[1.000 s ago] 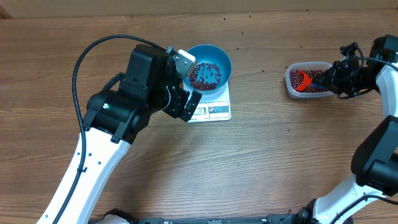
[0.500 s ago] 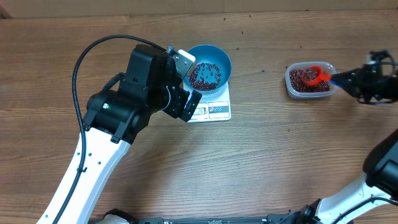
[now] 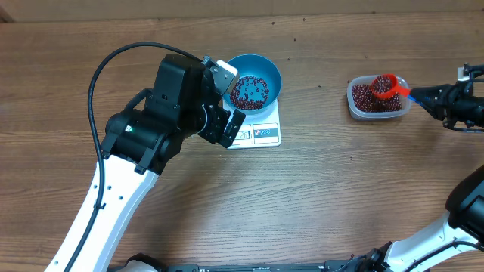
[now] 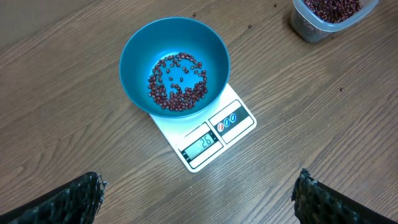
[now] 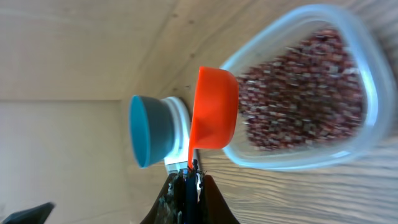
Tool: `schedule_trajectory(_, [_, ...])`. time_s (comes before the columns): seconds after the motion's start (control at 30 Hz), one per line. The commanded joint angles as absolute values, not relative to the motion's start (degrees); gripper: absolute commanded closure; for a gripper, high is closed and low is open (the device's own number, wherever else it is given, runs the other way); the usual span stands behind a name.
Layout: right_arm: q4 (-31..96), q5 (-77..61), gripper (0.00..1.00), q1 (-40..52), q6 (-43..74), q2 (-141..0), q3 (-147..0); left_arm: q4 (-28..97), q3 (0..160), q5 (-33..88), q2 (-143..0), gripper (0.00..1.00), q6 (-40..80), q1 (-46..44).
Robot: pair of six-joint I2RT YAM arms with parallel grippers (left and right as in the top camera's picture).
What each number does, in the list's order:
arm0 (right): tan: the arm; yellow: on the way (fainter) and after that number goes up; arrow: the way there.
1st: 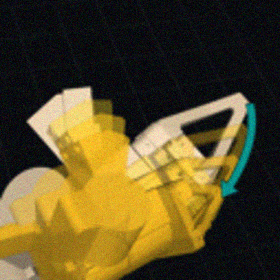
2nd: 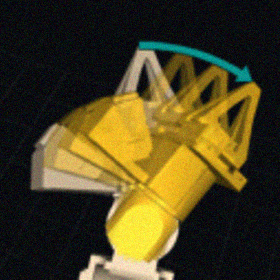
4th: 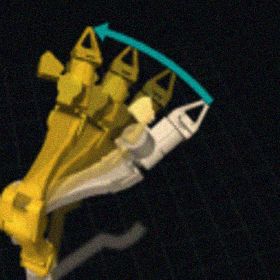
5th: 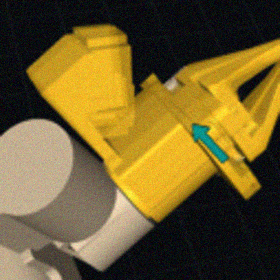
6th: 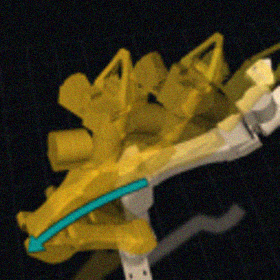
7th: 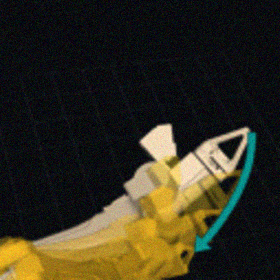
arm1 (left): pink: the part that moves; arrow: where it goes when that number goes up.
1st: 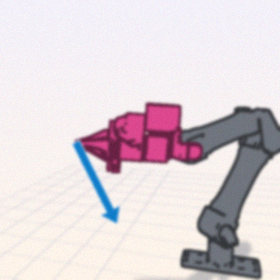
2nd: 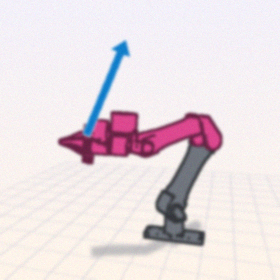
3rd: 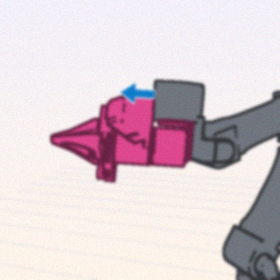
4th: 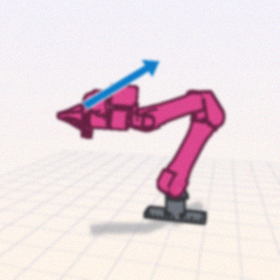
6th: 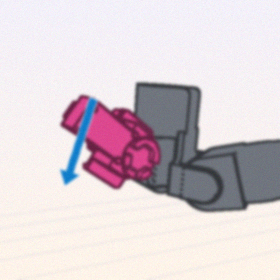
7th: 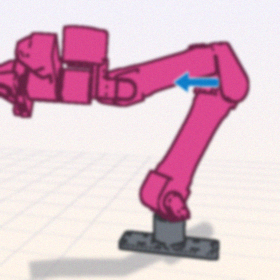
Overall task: Scoop item into bowl and weigh 150g on scale
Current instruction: 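Dip the red scoop into the beans with the right gripper, then carry the filled scoop over the teal bowl and tip beans in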
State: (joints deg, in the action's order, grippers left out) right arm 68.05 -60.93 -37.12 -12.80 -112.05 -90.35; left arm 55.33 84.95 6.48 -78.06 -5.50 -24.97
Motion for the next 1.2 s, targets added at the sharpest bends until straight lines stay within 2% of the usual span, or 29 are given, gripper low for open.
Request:
schedule_trajectory(0.0, [68.36,-67.24,0.96,-35.92,-15.55,-111.98,-90.02,55.33,85.34,6.92,-78.46,0.01,-4.91,-24.71])
schedule_trajectory(0.4, [69.49,-67.24,0.96,-25.78,-15.51,-111.87,-90.59,55.31,85.34,6.92,-78.46,0.01,-4.91,-24.71])
schedule_trajectory(1.17, [68.69,-64.93,0.96,-4.54,-11.51,-111.87,-101.43,55.33,85.34,6.92,-78.46,0.0,-4.91,-24.71])
